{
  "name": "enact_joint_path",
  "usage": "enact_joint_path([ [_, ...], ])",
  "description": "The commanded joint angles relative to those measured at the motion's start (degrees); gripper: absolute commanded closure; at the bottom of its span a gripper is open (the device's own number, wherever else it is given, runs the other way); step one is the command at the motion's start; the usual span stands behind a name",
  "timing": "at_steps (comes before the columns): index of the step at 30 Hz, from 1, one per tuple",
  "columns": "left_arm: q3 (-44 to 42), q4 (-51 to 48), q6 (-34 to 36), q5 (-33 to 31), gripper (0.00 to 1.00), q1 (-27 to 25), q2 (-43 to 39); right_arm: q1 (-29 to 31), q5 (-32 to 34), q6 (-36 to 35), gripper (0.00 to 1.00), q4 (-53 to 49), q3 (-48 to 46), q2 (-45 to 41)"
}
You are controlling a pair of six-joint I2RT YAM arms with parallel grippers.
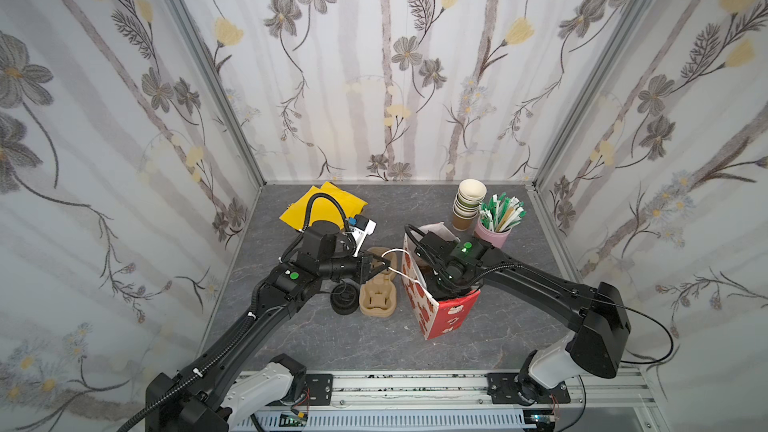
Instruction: Pack the takeout coffee
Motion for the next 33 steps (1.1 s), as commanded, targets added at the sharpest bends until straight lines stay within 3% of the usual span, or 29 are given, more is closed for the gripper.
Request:
enact_joint_path([
  [1, -0.18, 1.66, 0.29, 0.72, 1.0, 0.06, -0.16, 0.13, -0.61, -0.04, 0.32, -0.99, -0.3, 0.8],
  [12, -0.11, 1.66, 0.24, 0.71, 1.0, 0.07, -0.16, 0.11, -0.66, -0.27, 0.32, -1.06, -1.0, 1.19],
  [23, -0.27, 1.66, 0.28, 0.28, 1.0, 0.02, -0.42, 0.39, 1.49, -0.05, 0.14, -3.58, 4.53, -0.59],
  [33, -0.73, 1.66, 0.24, -0.07, 1.0, 0.05, -0.64, 0.56, 2.72, 0.44, 0.11, -3.63, 4.97, -0.81],
])
